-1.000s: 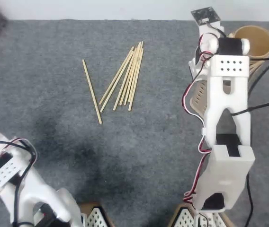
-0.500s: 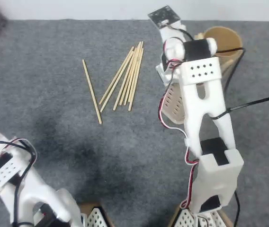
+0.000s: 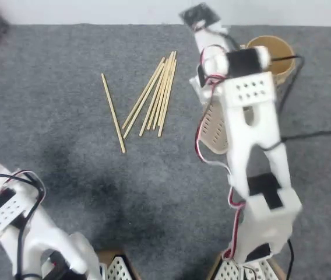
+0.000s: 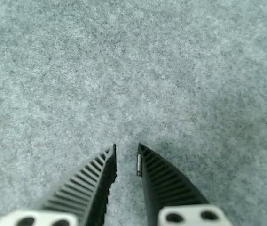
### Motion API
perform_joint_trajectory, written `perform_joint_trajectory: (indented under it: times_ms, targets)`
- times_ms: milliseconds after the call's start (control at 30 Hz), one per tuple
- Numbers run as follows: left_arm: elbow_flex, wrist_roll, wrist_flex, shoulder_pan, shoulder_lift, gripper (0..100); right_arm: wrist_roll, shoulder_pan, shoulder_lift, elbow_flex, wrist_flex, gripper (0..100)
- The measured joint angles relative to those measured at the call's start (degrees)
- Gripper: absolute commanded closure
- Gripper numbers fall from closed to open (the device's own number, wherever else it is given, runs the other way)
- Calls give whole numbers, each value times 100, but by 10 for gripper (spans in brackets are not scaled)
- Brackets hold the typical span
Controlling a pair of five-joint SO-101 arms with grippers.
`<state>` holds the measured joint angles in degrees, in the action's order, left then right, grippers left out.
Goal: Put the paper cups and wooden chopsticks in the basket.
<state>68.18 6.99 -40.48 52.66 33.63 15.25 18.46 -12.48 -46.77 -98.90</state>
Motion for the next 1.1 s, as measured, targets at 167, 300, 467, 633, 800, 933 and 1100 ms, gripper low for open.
perform_joint_trajectory:
  times_ms: [167, 300, 467, 633, 800, 933, 1100]
  targets:
    - [0, 0, 0, -158, 0, 923, 0, -18, 1389, -1187, -176, 801]
    - [-70, 0, -35, -914, 0, 918, 0, -202, 2488, -1319, -176, 837]
    - [-1108, 0, -1064, -2198, 0, 852, 0, -782, 3420, -914, -176, 913]
    - [-2576, 0, -2110, -3473, 0, 848, -132, -1908, 4053, -167, -176, 975]
    - [-3684, 176, -2602, -4220, -193, 848, -826, -3279, 4149, 1002, -105, 990]
    - [-4818, 527, -3297, -4440, -1240, 848, -1512, -4062, 4123, 2444, 334, 990]
    - [-6602, 668, -4308, -4545, -3543, 848, -1829, -4299, 4123, 4642, 1398, 990]
